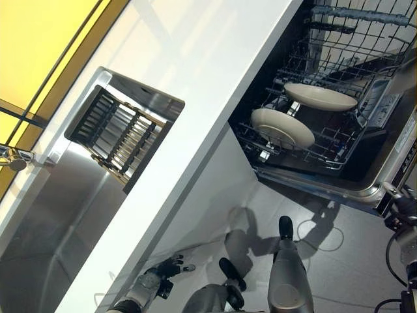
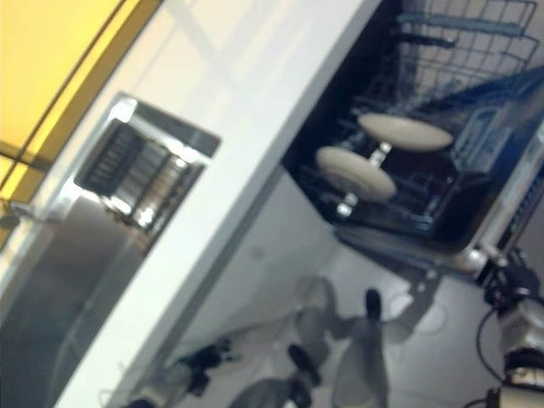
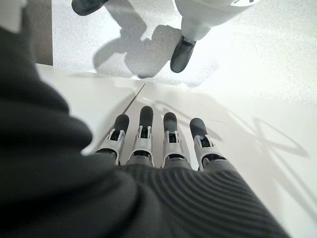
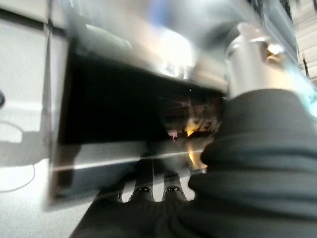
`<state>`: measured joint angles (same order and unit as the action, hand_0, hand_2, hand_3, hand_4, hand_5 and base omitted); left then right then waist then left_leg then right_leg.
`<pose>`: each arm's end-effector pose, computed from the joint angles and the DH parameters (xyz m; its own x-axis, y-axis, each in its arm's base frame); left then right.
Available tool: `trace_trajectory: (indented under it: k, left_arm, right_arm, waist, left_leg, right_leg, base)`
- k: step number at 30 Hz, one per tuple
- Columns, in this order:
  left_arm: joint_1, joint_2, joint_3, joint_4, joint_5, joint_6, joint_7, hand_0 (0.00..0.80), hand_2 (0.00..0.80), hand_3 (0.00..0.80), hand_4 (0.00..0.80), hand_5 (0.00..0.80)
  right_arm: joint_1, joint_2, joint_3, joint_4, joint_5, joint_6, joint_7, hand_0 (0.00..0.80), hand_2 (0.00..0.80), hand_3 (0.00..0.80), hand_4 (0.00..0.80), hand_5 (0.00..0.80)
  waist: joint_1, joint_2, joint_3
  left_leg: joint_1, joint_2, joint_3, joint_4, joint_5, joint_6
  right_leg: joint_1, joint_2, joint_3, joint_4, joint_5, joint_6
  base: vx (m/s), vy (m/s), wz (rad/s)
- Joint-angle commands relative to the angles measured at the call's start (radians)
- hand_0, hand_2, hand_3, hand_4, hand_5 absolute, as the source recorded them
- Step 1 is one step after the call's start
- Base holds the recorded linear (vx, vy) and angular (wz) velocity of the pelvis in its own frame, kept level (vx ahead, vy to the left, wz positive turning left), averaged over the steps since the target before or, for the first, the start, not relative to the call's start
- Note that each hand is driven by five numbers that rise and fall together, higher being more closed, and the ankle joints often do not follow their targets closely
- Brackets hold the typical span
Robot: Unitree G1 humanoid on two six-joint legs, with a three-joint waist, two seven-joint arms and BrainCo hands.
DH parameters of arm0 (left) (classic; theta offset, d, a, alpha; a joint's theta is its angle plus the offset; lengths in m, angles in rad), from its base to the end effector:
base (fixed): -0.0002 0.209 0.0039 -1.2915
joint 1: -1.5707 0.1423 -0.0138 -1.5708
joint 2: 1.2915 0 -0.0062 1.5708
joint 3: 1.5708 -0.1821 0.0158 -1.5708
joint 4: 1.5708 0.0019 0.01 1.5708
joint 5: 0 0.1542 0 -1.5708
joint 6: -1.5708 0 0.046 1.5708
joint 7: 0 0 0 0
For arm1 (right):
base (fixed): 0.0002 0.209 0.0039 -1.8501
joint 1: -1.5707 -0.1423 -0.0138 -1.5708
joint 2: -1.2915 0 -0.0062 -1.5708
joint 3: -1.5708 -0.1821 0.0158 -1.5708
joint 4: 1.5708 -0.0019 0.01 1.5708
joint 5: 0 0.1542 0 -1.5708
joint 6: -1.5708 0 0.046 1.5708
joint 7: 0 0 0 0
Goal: Take plates into dishwasher
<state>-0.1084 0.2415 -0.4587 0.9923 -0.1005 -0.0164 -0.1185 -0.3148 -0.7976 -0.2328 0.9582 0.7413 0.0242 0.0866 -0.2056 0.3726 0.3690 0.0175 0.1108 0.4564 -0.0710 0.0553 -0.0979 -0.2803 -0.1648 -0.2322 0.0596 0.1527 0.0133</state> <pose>0.1492 0.1789 -0.1070 0.5404 -0.1643 -0.8252 0.4400 0.8912 0.1107 0.2102 -0.4031 0.0640 0.7816 -0.5487 -0.2966 0.5936 0.8005 0.0832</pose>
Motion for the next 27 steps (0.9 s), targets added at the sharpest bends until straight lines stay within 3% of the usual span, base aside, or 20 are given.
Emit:
trace_trajectory:
  k: [1,7,15,27]
  left_arm:
    - [-0.039,0.033,-0.002,0.027,0.02,-0.013,0.01,0.0,0.0,0.0,0.0,0.0]
    - [-0.039,0.032,-0.007,0.025,0.042,0.004,-0.004,0.0,0.0,0.0,0.0,0.0]
    - [-0.039,0.035,-0.007,0.021,0.059,0.017,-0.021,0.0,0.0,0.0,0.0,0.0]
    - [-0.034,0.038,0.008,0.031,0.078,0.055,-0.04,0.0,0.0,0.0,0.0,0.0]
  right_arm:
    - [-0.128,0.032,0.098,-0.043,-0.044,0.006,0.113,0.0,0.0,0.0,0.0,0.0]
    - [-0.173,0.049,0.165,-0.087,-0.113,0.07,0.198,0.0,0.0,0.0,0.0,0.0]
    - [-0.22,0.086,0.255,-0.14,-0.162,0.108,0.3,0.0,0.0,0.0,0.0,0.0]
    - [-0.274,0.168,0.371,-0.211,-0.226,0.094,0.297,0.0,0.0,0.0,0.0,0.0]
  waist:
    - [0.033,-0.048,-0.048]
    - [0.045,-0.051,-0.061]
    - [0.061,-0.061,-0.075]
    - [0.09,-0.096,-0.106]
  left_leg:
    - [-0.082,0.054,-0.049,0.093,0.087,-0.047]
    - [-0.069,0.051,-0.051,0.089,0.079,-0.043]
    - [-0.055,0.043,-0.055,0.074,0.072,-0.039]
    - [-0.026,0.038,-0.047,0.047,0.056,-0.031]
  right_leg:
    - [0.116,-0.047,0.001,0.055,-0.197,0.02]
    - [0.129,-0.053,-0.007,0.054,-0.192,0.025]
    - [0.153,-0.049,-0.013,0.029,-0.18,0.03]
    - [0.203,-0.038,-0.035,0.003,-0.17,0.037]
  base:
    - [0.033,0.009,-0.06]
    - [0.028,0.004,-0.01]
    - [0.016,-0.002,-0.04]
    - [0.031,-0.008,-0.02]
